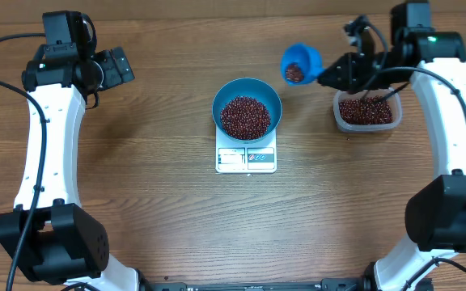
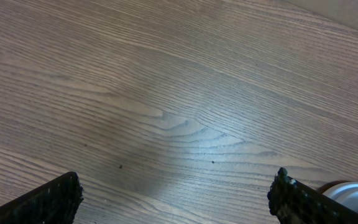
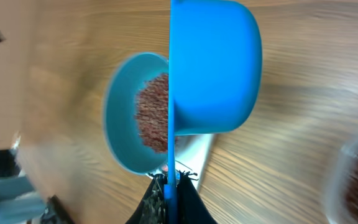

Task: Scoop item into bowl and weigh 150g on scale
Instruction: 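Move the scoop back right to the bean tub, right gripper, then dip the scoop into the beans and fill it, right gripper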

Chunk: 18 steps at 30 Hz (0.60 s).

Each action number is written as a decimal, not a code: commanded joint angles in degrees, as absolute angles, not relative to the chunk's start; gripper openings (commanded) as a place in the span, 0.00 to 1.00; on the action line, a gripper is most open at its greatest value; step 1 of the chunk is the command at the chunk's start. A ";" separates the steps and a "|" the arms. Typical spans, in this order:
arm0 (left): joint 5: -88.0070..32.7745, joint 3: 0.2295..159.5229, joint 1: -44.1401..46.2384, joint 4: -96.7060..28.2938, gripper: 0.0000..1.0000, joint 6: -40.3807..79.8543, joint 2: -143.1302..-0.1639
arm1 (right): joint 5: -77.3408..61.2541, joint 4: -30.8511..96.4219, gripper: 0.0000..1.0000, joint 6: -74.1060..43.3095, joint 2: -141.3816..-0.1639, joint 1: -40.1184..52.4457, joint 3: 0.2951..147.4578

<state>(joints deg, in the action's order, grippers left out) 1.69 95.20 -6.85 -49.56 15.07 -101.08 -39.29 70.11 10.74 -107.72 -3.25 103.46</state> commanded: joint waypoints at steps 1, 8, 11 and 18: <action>1.48 95.59 -6.39 -49.47 1.00 15.25 -101.58 | -31.90 71.61 0.04 10.92 -105.12 -5.96 105.43; 1.45 95.59 -6.39 -49.47 1.00 15.25 -101.58 | -15.38 75.85 0.04 10.83 -105.12 -9.13 105.27; 1.45 95.59 -6.39 -49.47 1.00 15.25 -101.60 | -10.79 76.99 0.04 10.68 -105.12 -9.50 104.68; 1.45 95.59 -6.39 -49.47 1.00 15.25 -101.58 | -7.01 77.80 0.04 10.70 -105.25 -9.52 102.41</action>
